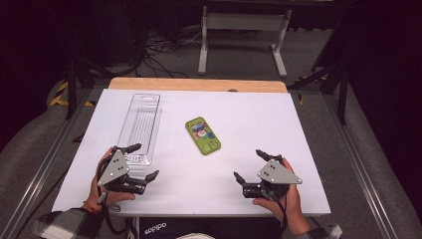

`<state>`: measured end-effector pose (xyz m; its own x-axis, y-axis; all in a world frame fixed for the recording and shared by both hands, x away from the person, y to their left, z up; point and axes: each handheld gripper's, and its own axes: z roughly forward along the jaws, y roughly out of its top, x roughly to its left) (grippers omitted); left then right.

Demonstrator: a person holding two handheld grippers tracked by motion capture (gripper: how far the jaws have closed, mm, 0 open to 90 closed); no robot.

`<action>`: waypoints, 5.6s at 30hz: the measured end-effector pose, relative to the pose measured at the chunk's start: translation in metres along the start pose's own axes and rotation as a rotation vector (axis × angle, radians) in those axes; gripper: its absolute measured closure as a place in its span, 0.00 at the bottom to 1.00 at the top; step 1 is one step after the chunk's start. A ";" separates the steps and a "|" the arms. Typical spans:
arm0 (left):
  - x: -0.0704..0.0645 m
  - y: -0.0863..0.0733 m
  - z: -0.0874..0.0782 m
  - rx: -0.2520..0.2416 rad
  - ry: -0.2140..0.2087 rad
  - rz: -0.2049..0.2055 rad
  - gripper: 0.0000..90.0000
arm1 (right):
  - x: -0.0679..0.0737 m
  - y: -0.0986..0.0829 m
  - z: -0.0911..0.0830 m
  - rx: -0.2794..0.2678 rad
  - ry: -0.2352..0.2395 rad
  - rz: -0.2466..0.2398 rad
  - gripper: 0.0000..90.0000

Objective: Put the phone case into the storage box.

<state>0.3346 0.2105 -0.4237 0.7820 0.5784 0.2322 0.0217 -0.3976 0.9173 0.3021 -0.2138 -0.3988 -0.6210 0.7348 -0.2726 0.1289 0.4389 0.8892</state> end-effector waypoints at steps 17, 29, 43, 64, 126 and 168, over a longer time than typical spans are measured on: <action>-0.003 -0.004 -0.004 0.031 0.016 0.001 0.05 | -0.020 0.020 0.038 0.121 0.053 0.118 0.12; -0.006 -0.004 -0.002 0.066 0.027 0.047 0.05 | -0.035 0.065 0.133 0.487 0.153 0.162 0.15; -0.012 -0.004 -0.001 0.087 0.025 0.077 0.05 | -0.020 0.062 0.222 0.852 0.240 0.178 0.12; -0.019 -0.003 0.006 0.118 0.005 0.109 0.07 | -0.016 0.053 0.234 0.857 0.165 0.212 0.18; -0.110 0.028 0.082 0.197 0.362 1.152 0.87 | 0.020 0.092 0.125 0.589 0.474 0.131 0.18; -0.083 0.072 0.074 0.106 0.245 0.739 0.88 | 0.006 0.082 0.054 0.207 0.266 -0.024 0.19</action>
<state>0.3175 0.0811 -0.4011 0.4575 0.2730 0.8463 -0.3815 -0.7994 0.4641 0.3507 -0.1459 -0.3470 -0.8021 0.5745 -0.1628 0.2493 0.5700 0.7829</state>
